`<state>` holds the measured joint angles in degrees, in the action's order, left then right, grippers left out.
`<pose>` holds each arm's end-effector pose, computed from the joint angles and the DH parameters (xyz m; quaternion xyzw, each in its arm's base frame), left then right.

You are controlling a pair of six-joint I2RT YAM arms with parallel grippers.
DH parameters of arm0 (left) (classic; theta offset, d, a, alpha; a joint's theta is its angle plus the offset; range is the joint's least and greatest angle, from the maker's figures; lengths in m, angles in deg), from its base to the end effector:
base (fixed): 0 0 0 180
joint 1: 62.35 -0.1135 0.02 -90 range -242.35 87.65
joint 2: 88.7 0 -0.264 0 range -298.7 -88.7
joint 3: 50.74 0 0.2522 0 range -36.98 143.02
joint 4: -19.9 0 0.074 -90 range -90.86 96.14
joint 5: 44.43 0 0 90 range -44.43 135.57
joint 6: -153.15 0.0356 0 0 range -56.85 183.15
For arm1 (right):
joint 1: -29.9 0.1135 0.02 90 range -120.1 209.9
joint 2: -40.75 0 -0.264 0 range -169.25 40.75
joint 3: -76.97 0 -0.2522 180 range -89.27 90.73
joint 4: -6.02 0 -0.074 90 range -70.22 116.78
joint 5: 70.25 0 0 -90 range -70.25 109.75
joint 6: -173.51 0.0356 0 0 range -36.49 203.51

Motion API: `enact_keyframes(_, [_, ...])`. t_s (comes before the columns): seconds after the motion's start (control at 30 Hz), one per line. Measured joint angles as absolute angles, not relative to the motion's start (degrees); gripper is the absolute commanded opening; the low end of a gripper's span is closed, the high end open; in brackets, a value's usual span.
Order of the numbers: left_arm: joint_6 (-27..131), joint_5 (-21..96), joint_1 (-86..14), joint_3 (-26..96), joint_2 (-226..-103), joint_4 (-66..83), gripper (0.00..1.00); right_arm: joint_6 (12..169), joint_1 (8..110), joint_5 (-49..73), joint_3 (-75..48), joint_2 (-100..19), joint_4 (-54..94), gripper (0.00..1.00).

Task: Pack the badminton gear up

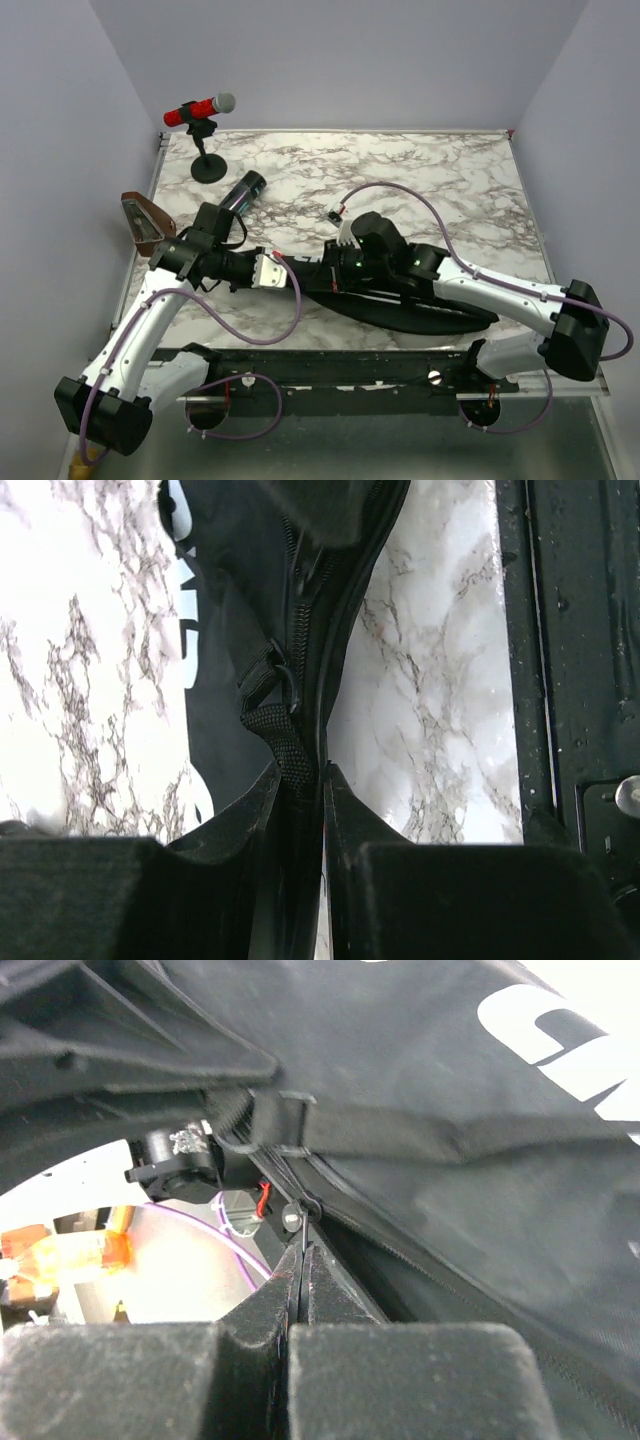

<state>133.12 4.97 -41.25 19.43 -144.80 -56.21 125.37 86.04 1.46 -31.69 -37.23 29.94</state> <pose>0.1454 -0.0809 0.3047 0.7082 0.5777 -0.2128 0.3455 0.1625 0.2623 0.2877 -0.1848 0.8410 0.4600 0.2169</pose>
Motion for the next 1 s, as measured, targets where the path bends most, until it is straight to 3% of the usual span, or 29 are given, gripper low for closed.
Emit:
enact_keyframes(0.3, [133.1, 0.9, -49.3, 23.6, -148.6, -58.4, 0.0, 123.1, 84.1, 7.4, -31.4, -31.4, 40.1, 0.0])
enact_keyframes(1.0, [134.7, -0.3, -51.1, 24.1, -148.5, -60.0, 0.0, 124.2, 76.4, 27.4, -31.4, -17.5, 66.2, 0.01])
